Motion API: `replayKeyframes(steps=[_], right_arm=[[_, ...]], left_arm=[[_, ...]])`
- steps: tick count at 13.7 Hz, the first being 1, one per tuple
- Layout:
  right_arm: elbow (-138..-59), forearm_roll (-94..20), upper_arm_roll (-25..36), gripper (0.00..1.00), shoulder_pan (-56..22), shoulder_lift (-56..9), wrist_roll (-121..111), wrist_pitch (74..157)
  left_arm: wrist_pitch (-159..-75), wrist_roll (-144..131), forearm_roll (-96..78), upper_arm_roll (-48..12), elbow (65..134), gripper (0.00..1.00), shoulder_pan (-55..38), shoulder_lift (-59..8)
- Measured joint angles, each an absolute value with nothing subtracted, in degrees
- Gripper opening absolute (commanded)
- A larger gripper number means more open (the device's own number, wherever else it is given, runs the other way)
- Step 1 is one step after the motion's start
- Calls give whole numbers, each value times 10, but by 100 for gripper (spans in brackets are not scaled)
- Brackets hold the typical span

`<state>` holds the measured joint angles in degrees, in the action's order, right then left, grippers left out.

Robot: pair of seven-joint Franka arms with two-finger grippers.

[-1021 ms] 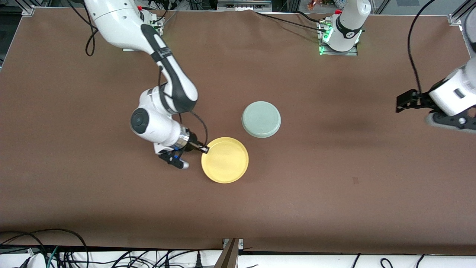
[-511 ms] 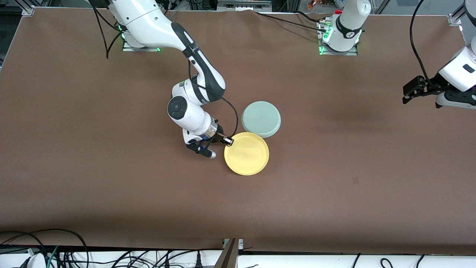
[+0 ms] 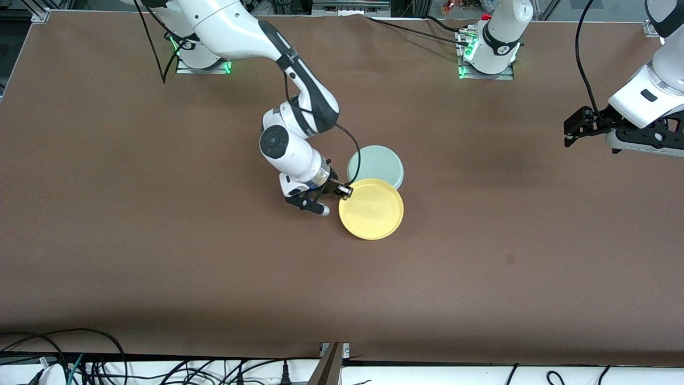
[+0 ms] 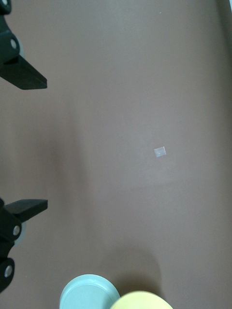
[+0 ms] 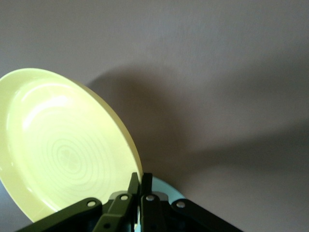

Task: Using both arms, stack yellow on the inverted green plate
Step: 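Carry the yellow plate onto the inverted green plate with the right gripper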

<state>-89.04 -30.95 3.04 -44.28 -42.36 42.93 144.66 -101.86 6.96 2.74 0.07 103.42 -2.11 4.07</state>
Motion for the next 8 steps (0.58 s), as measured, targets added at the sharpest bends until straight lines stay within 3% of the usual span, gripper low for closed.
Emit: replayKeyframes(steps=[8], right_arm=[[-994,-309,33,0,-482,-358,453,1447]], left_arm=[[-1016,69,27,0,1034,100,-21,41]])
